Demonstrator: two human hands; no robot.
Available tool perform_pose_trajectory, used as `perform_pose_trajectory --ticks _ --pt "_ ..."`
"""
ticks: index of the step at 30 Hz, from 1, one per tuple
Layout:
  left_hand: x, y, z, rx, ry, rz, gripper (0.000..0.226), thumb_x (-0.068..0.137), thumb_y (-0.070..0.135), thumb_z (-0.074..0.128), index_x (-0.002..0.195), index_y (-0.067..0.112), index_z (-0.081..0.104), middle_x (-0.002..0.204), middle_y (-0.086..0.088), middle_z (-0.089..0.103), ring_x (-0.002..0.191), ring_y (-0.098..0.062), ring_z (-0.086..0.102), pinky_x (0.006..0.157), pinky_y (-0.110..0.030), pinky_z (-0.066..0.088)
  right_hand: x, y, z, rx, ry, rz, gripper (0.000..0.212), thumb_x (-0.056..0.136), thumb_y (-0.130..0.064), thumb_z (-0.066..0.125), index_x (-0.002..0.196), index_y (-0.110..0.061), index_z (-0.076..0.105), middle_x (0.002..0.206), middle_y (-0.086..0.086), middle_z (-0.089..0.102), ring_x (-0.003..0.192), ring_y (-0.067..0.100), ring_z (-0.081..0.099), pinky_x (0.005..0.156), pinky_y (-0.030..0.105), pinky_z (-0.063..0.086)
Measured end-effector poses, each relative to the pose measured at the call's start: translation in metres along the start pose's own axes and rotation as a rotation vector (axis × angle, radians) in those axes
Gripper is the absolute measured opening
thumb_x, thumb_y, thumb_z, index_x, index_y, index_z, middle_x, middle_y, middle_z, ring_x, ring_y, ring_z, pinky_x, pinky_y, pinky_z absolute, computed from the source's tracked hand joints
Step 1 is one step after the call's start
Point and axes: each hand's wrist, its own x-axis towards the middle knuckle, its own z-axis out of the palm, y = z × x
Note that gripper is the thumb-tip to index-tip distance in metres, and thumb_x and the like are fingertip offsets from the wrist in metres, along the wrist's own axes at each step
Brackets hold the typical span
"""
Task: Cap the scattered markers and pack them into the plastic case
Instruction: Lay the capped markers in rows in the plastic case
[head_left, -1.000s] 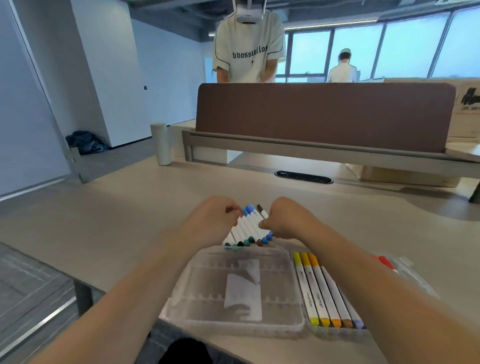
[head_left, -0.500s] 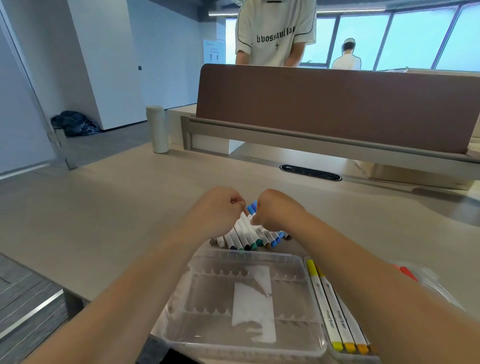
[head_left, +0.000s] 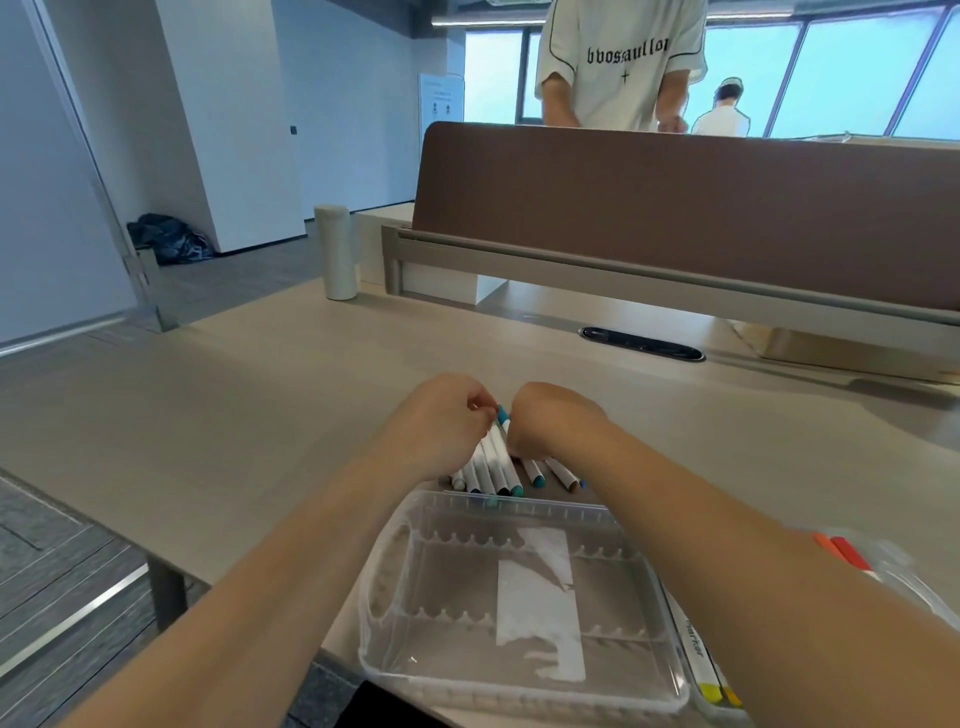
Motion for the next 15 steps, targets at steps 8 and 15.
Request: perform_pose_trajectory --ticks 8,15 --pt "-0.019 0.003 0.0 -0.004 0.006 0.023 0.025 0.097 0.016 0.05 0.111 0.015 0.071 0.099 0.002 0.067 0.084 -0.016 0.06 0.068 -0.026 0.048 -0.017 0.006 -0.012 0.02 -0.014 0.003 0.023 0.089 -0.019 0.061 0.069 -0.012 0.052 0.072 0.004 0.053 0.068 0.021 0.052 0.065 0.03 0.045" --pt "-0.05 0.03 0.026 -0.001 -0.127 0.081 0.037 0.096 0.015 0.054 0.132 0.022 0.059 0.128 0.003 0.062 0.104 -0.014 0.06 0.085 -0.021 0.044 -0.089 0.048 -0.025 0.287 -0.241 0.041 0.028 0.09 -0.019 0.057 0.064 -0.008 0.057 0.055 0.004 0.052 0.043 0.015 0.038 0.045 0.022 0.03"
